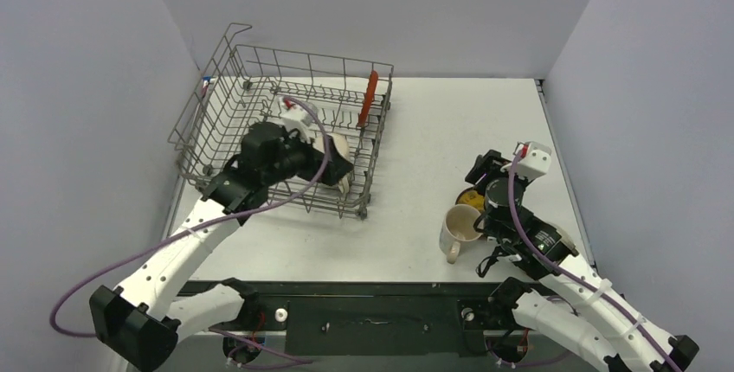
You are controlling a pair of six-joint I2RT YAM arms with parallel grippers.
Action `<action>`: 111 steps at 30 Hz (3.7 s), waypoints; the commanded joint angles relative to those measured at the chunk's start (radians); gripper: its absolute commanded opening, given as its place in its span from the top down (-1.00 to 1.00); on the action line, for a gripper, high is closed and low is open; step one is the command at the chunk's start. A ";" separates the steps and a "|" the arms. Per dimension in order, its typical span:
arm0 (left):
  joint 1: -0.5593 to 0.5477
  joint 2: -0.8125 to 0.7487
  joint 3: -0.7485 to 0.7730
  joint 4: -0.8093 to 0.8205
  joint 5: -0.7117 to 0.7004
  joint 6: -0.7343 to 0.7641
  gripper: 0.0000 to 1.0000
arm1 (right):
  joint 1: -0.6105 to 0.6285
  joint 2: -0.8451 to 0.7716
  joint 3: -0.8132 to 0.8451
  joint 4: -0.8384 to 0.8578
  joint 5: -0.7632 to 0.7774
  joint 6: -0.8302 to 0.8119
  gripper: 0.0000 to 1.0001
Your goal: Load the mixed dishes into the dish rack
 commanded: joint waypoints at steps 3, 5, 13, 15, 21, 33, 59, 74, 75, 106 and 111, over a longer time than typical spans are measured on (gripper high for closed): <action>-0.402 0.089 0.100 0.039 -0.218 0.002 -0.87 | -0.008 -0.075 -0.004 -0.019 0.042 0.023 -0.07; -0.486 0.154 0.116 0.073 -0.278 -0.037 -0.84 | -0.009 -0.103 -0.010 -0.021 0.046 0.023 -0.07; -0.651 0.452 0.296 -0.028 -0.456 -0.076 -0.75 | -0.009 -0.218 -0.021 -0.055 0.067 0.041 -0.09; -0.665 0.507 0.342 -0.055 -0.469 -0.080 -0.72 | -0.008 -0.233 -0.016 -0.083 0.082 0.050 -0.09; -0.693 0.649 0.457 -0.099 -0.465 -0.082 -0.65 | -0.008 -0.285 -0.022 -0.101 0.099 0.055 -0.12; -0.767 0.915 0.740 -0.231 -0.483 -0.062 -0.47 | -0.008 -0.379 -0.037 -0.154 0.129 0.054 -0.18; -0.821 1.080 0.979 -0.472 -0.687 -0.050 0.93 | -0.008 -0.513 0.046 -0.333 0.140 0.146 -0.32; -0.762 0.530 0.562 -0.229 -0.706 -0.058 1.00 | -0.008 -0.246 0.080 -0.254 0.049 0.121 -0.37; -0.733 0.486 0.527 -0.222 -0.700 -0.068 1.00 | -0.009 -0.229 0.081 -0.240 0.027 0.119 -0.37; -0.257 -0.265 0.234 -0.234 -0.476 -0.186 1.00 | 0.074 0.398 0.279 0.176 -0.808 0.200 -0.57; -0.220 -0.277 0.242 -0.136 -0.416 -0.231 1.00 | 0.032 0.384 0.220 0.301 -0.960 0.296 -0.57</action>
